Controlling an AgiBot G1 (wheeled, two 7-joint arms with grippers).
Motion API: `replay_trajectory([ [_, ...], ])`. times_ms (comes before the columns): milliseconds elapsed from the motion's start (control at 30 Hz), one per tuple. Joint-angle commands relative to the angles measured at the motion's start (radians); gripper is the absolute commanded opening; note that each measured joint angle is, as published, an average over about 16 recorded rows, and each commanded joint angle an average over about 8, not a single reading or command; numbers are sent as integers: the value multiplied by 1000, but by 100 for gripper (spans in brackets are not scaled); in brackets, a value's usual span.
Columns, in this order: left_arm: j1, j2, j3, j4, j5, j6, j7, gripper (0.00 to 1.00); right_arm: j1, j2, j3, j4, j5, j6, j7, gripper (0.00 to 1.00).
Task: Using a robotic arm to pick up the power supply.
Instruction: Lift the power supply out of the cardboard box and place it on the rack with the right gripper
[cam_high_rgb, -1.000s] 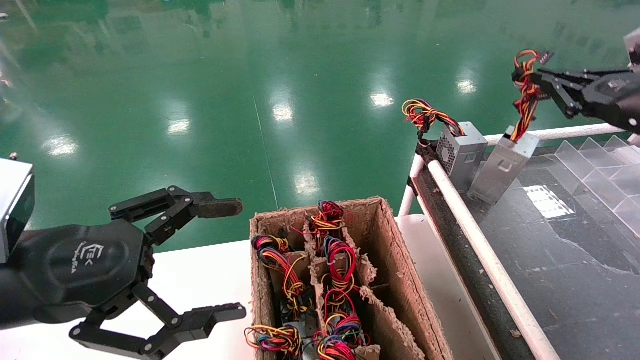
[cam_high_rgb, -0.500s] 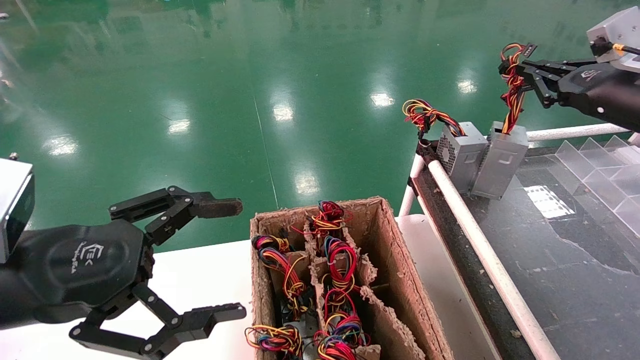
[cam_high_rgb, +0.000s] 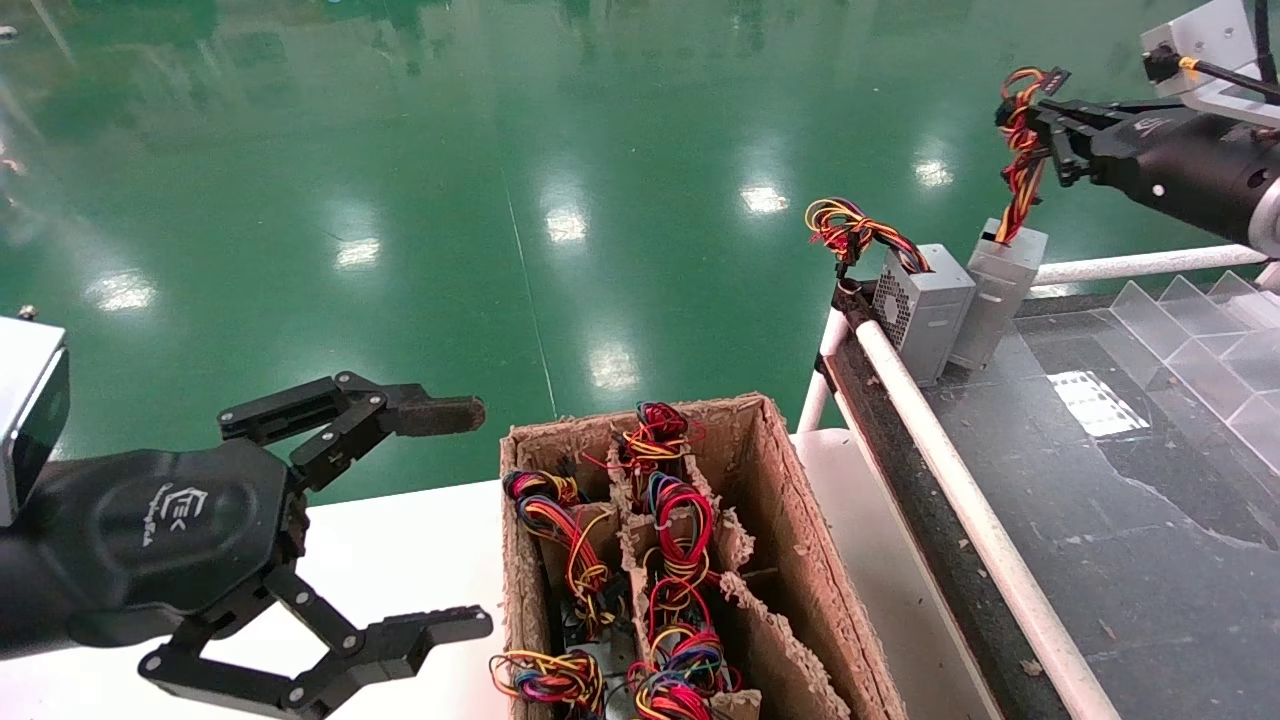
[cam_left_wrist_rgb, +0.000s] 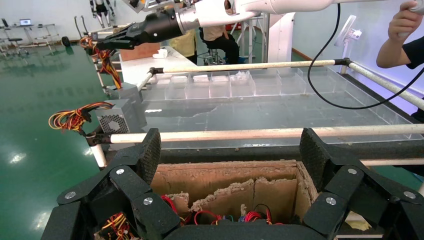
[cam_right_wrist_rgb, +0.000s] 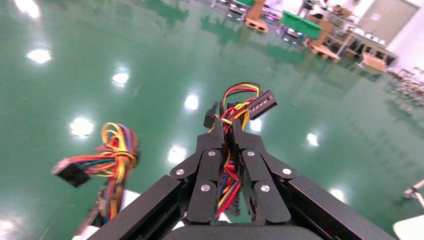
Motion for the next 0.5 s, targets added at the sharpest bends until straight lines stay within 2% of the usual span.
replay_trajectory([
  [33,0,0,0,0,0,0,0,100,0,-5,0,-1,0,-8,8,0],
  [500,0,0,0,0,0,0,0,100,-13,-11,-4,-4,-6,-79,40,0],
])
